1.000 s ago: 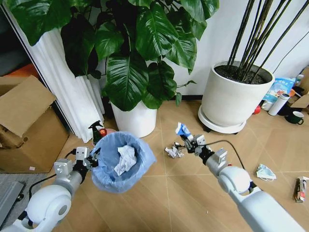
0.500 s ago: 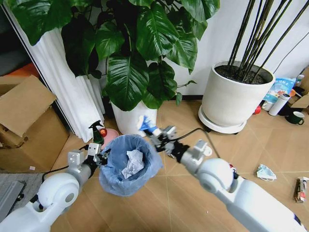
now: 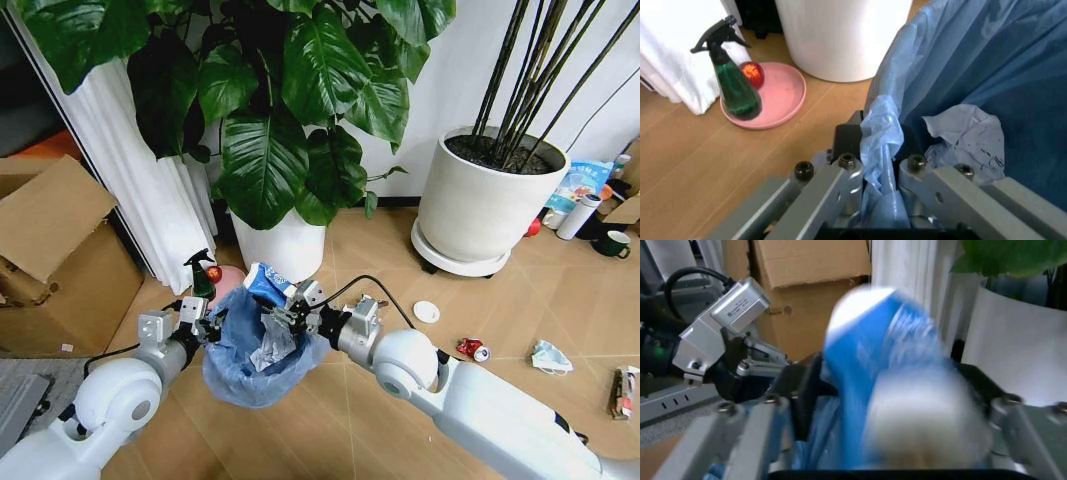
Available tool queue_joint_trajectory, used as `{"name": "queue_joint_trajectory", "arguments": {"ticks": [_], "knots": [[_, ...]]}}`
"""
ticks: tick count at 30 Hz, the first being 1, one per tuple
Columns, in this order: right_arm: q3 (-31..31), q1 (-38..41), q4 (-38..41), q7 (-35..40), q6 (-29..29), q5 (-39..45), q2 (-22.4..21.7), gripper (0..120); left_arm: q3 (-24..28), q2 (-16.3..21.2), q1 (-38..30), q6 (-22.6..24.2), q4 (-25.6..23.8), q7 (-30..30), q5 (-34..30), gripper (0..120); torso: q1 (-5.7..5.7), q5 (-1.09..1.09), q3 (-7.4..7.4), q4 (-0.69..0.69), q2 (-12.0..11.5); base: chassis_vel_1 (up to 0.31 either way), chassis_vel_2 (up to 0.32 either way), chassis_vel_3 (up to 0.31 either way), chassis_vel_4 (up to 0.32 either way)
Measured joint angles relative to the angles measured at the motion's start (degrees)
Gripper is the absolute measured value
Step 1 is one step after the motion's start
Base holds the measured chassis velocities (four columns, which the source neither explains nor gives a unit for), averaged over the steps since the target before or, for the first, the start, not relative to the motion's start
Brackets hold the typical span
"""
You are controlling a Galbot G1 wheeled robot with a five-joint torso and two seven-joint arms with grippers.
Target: Pick up the trash bin and place the garbage on the floor into it.
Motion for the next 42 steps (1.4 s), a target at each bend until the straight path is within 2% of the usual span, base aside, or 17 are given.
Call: {"name": "queue_joint_trajectory", "arguments": {"ticks": [2, 3, 4, 7, 8, 12, 20, 24, 26, 28, 30, 32, 33, 36, 38, 40, 42], "knots": [[-0.20, 0.18, 0.00, 0.00, 0.03, 0.00, 0.14, 66, -0.03, 0.01, -0.02, -0.06, -0.03, 0.03, 0.00, 1, 0.00, 0.00, 0.00, 0.00, 0.00, 0.000, 0.000, 0.000, 0.000], [-0.28, 0.27, 0.00, 0.04, 0.09, -0.01, 0.26, 74, -0.11, -0.03, -0.03, -0.14, -0.03, 0.05, 0.01, 1, 0.00, 0.00, 0.00, 0.00, 0.00, 0.000, 0.000, 0.000, 0.000], [-0.28, 0.27, 0.00, 0.04, 0.09, -0.01, 0.26, 74, -0.11, -0.03, -0.03, -0.14, -0.03, 0.05, 0.01, 1, 0.00, 0.00, 0.00, 0.00, 0.00, 0.000, 0.000, 0.000, 0.000], [-0.16, 0.29, 0.18, 0.42, 0.17, 0.01, 0.51, 88, -0.21, -0.20, -0.06, -0.25, 0.10, 0.16, 0.14, 1, 0.00, 0.00, 0.00, 0.00, 0.00, 0.000, 0.000, 0.000, 0.000], [-0.16, 0.29, 0.18, 0.42, 0.17, 0.01, 0.51, 88, -0.21, -0.20, -0.06, -0.25, 0.10, 0.16, 0.14, 1, 0.00, 0.00, 0.00, 0.00, 0.00, 0.000, 0.000, 0.000, 0.000], [1.58, 0.34, 0.74, 2.65, 0.18, 0.71, 1.32, 100, -0.44, -0.58, -0.24, -0.36, 0.46, 0.19, 0.60, 1, 0.00, 0.00, 0.00, 0.00, 0.00, 0.000, 0.000, 0.000, 0.000], [9.10, -2.50, 1.27, 7.54, -1.37, 0.97, 1.68, 100, -1.67, -2.49, 0.72, -1.38, 1.00, 0.35, 3.80, 1, 0.00, 0.01, 0.00, 0.01, 0.00, 0.000, 0.000, 0.000, 0.000], [14.86, -7.66, 1.06, 8.56, -1.48, -0.94, 0.46, 100, -2.22, -4.00, 1.62, -1.83, 0.95, 0.70, 6.67, 1, 0.00, 0.02, 0.00, 0.00, 0.00, 0.000, 0.000, 0.000, 0.000], [20.45, -12.78, 1.07, 8.35, -1.43, -3.43, -0.73, 100, -2.60, -5.42, 2.33, -2.19, 0.82, 0.89, 8.54, 1, 0.00, 0.02, 0.00, -0.01, 0.00, 0.000, 0.000, 0.000, 0.000], [22.28, -14.28, 1.11, 8.17, -1.42, -3.95, -0.97, 100, -2.70, -5.82, 2.56, -2.25, 0.76, 0.90, 8.84, 1, 0.00, 0.03, -0.01, -0.01, 0.00, 0.000, 0.000, 0.000, 0.000], [28.05, -19.48, 1.16, 7.37, -1.18, -5.66, -1.22, 100, -3.07, -7.10, 3.07, -2.44, 0.70, 0.95, 10.00, 1, -0.01, 0.02, -0.01, 0.00, 0.00, 0.000, 0.000, 0.000, 0.000], [29.58, -20.97, 1.02, 7.13, -0.83, -6.32, -1.15, 100, -3.14, -7.37, 3.11, -2.52, 0.71, 0.94, 10.29, 1, 0.00, 0.02, -0.01, 0.00, 0.00, 0.000, 0.000, 0.000, 0.000], [32.85, -24.29, 0.51, 6.56, -0.02, -8.16, -0.79, 100, -3.26, -7.94, 3.18, -2.79, 0.75, 0.98, 10.92, 1, -0.01, 0.02, -0.01, 0.00, 0.00, 0.000, 0.000, 0.000, 0.000], [36.44, -28.33, -0.06, 5.89, 0.62, -10.40, -0.03, 100, -3.34, -8.24, 3.51, -2.94, 0.72, 0.99, 11.41, 1, -0.01, 0.02, -0.01, 0.00, 0.00, 0.000, 0.000, 0.000, 0.000], [41.01, -33.67, -0.52, 5.01, 1.18, -14.18, 2.25, 100, -3.49, -8.42, 4.22, -3.15, 0.33, 1.23, 12.69, 1, -0.01, 0.02, -0.01, 0.00, 0.00, 0.000, 0.000, 0.000, 0.000], [42.17, -35.10, -0.58, 4.68, 1.38, -15.22, 3.08, 100, -3.54, -8.47, 4.39, -3.22, 0.22, 1.32, 13.07, 1, -0.01, 0.02, -0.01, 0.00, 0.01, 0.000, 0.000, 0.000, 0.000], [46.24, -39.49, -0.58, 3.46, 2.04, -18.46, 6.21, 100, -3.71, -8.71, 5.02, -3.33, -0.44, 1.36, 14.09, 1, -0.01, 0.01, -0.01, 0.00, 0.00, 0.000, 0.000, 0.000, 0.000]]}}
